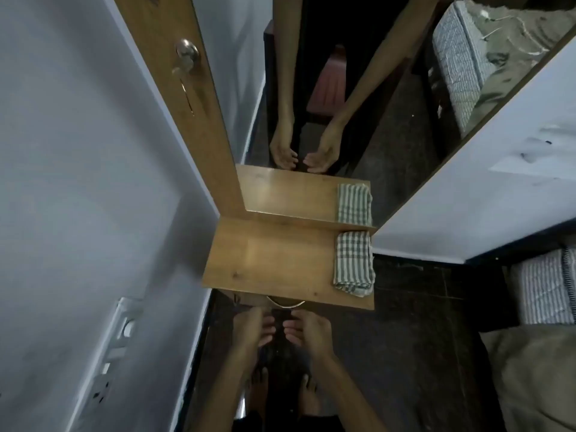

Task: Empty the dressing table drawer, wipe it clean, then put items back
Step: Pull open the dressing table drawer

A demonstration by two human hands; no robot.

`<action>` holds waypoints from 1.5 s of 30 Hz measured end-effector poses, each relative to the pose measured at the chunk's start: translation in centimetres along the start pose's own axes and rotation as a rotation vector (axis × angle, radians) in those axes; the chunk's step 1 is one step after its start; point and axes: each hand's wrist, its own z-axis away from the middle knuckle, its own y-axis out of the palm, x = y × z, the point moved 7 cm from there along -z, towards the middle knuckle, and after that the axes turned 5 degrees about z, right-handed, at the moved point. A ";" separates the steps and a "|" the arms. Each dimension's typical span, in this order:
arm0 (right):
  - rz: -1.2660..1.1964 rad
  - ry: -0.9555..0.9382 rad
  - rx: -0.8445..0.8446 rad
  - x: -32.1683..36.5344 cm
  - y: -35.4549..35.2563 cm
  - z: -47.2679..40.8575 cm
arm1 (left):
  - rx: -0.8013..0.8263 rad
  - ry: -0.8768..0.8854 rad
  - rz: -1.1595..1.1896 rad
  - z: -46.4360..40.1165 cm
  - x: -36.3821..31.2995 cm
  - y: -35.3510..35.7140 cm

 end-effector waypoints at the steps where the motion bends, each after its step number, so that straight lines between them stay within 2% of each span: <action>1: -0.036 0.009 0.009 -0.6 0.2 -0.8 | 0.012 0.021 0.011 -0.6 0.3 0.3; 9: -0.185 -0.107 0.014 -3.4 0.8 -6.2 | 0.078 0.103 0.241 -7.6 3.4 2.1; 16: -0.279 -0.229 -0.005 -4.3 0.9 -9.4 | 0.099 0.294 0.289 -9.8 3.9 3.0; 25: -0.233 -0.334 -0.061 -4.4 1.7 -9.8 | 0.120 0.445 0.222 -9.5 3.5 2.8; 29: -0.193 -0.356 -0.068 -5.1 1.6 -9.0 | 0.115 0.454 0.219 -9.3 4.3 2.3; 35: -0.125 -0.294 -0.007 -7.9 0.4 -7.1 | 0.098 0.456 0.205 -8.8 7.4 0.1; 45: -0.131 -0.312 0.005 -13.9 -1.2 -3.1 | 0.136 0.437 0.148 -7.8 12.7 -3.5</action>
